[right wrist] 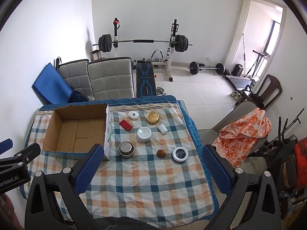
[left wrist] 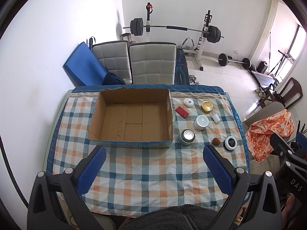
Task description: Organize rigid objects
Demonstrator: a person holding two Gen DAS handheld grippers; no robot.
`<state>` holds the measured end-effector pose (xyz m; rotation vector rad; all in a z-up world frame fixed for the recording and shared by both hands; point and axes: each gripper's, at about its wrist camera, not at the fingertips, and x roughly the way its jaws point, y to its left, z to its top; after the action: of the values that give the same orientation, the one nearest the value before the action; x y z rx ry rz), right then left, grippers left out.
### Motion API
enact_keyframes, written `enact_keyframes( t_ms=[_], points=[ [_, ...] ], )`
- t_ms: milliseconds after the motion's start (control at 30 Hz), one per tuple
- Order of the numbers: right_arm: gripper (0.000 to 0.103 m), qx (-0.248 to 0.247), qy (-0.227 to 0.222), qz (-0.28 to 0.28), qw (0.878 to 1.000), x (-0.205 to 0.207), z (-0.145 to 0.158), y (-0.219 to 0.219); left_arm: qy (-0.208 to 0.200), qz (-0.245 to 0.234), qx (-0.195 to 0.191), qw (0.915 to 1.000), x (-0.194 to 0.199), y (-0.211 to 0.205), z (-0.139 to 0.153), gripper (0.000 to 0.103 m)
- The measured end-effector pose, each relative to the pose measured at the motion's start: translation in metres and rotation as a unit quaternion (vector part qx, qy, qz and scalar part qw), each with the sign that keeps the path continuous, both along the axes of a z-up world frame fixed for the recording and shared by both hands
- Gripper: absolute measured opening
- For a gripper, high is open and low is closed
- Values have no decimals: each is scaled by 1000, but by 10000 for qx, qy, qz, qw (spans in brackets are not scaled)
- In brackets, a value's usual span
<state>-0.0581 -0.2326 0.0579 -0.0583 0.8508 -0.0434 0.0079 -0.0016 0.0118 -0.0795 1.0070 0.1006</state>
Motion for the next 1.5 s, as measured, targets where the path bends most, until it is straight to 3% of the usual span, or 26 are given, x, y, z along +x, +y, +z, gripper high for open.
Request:
enact_keyframes(
  t_ms=[1233, 1500],
  points=[
    [103, -26, -78, 93, 9999, 5, 9, 0, -34, -28, -9, 10000, 11, 4, 1, 103],
    [103, 76, 225, 26, 9997, 23, -6, -11, 25, -54, -40, 10000, 16, -5, -6, 103]
  ],
)
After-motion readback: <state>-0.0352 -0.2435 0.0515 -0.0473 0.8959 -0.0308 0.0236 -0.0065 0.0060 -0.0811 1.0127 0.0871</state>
